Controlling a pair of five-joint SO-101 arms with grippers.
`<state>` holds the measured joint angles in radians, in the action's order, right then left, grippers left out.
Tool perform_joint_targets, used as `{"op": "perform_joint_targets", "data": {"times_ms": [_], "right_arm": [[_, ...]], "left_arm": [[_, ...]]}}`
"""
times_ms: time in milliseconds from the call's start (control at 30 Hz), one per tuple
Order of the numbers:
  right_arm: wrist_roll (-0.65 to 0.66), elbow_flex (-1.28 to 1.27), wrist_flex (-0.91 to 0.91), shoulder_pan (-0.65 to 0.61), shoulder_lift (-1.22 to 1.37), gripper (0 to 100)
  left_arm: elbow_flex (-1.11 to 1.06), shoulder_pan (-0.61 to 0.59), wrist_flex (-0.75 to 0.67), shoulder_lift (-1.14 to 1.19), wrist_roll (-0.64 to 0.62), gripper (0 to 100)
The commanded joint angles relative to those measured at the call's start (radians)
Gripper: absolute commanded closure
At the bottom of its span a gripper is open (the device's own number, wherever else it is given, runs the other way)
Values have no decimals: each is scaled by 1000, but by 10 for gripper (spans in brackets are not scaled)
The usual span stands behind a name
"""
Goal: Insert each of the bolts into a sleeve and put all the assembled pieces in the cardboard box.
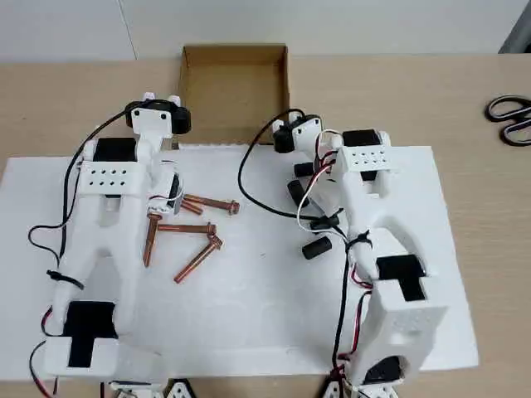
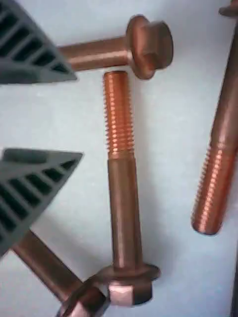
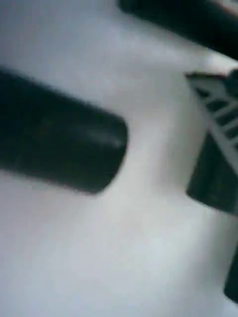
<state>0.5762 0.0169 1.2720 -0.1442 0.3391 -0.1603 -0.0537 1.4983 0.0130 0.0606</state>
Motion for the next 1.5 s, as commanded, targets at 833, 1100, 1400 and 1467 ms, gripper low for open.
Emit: {"op": "perform_joint_targets", "data": {"times_ms": [833,1100,1400,1467], "right_arm": [[-26,81,59,18,35,989],[-167,170,226,18,-62,991],[-275,284,427,88,-173,991],[-279,281,447,150,-183,992]], "left_arm": [[-30,0,-21,-3,-2,909],[-30,0,-17,-3,3,910],[-24,37,-15,-3,26,957],[-24,68,-5,-3,69,980]]}}
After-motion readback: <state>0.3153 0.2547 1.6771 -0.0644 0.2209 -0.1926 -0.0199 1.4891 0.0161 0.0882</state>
